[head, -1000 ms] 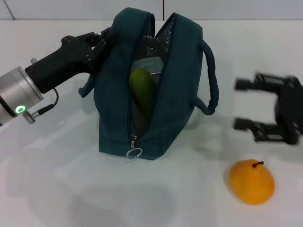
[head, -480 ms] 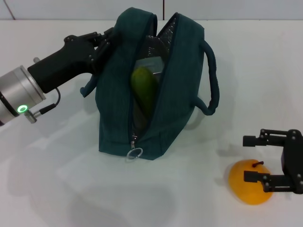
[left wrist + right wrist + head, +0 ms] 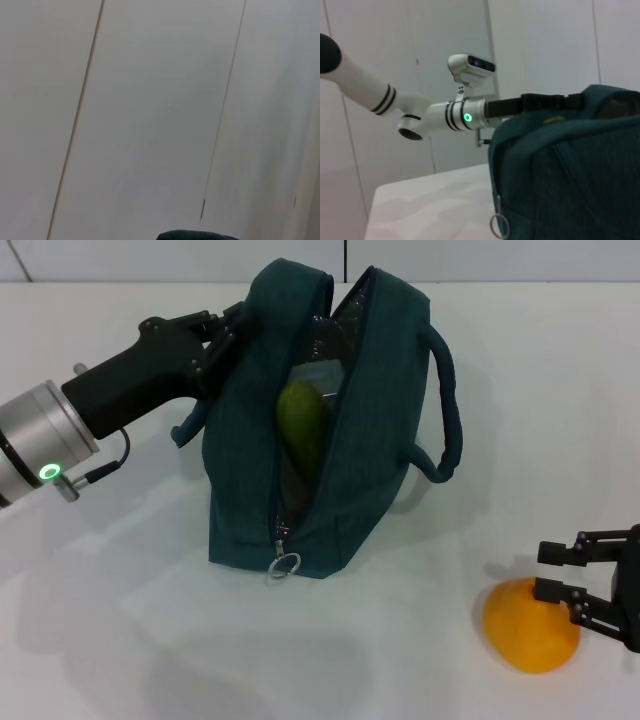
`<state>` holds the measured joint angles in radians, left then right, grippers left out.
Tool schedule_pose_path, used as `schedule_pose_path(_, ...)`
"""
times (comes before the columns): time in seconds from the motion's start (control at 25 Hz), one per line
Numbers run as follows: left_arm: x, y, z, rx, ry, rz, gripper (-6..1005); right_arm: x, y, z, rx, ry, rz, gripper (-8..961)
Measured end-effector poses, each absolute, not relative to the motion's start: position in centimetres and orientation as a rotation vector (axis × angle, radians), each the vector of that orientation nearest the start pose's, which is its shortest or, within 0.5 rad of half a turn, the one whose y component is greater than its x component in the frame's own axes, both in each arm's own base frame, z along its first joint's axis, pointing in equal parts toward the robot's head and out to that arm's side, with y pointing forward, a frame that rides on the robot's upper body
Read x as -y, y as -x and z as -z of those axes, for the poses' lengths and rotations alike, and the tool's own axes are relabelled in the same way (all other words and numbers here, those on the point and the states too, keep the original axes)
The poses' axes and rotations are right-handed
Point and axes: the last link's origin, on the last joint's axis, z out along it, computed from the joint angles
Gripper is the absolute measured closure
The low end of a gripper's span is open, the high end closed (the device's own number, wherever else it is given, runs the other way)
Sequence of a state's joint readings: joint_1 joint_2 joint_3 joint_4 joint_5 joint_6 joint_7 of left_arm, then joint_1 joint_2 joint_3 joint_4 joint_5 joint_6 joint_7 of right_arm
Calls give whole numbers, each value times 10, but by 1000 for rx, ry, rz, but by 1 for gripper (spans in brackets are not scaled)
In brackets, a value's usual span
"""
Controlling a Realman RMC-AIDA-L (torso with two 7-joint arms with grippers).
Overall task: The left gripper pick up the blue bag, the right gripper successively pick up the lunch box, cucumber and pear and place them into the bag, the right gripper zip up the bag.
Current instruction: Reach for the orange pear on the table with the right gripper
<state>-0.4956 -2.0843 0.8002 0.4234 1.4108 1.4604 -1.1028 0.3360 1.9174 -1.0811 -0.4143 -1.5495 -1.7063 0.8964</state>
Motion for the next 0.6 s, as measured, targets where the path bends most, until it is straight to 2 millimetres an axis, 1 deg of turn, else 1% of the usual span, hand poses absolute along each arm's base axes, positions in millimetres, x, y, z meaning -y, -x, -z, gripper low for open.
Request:
schedule_pose_path(0.12, -341, 251, 2, 558, 2308, 1142, 930, -252, -309, -7, -275, 2763, -863, 633)
schedule_pose_path(0.28, -341, 251, 2, 556, 2311, 1140, 930, -250, -312, -3, -274, 2788, -829, 629)
schedule_pose_path(0.56, -341, 251, 2, 556, 2311, 1139, 931, -246, -312, -2, -226, 2781, -837, 623)
schedule_pose_path(0.6, -341, 251, 2, 556, 2311, 1139, 931, -246, -312, -2, -220, 2779, -841, 633)
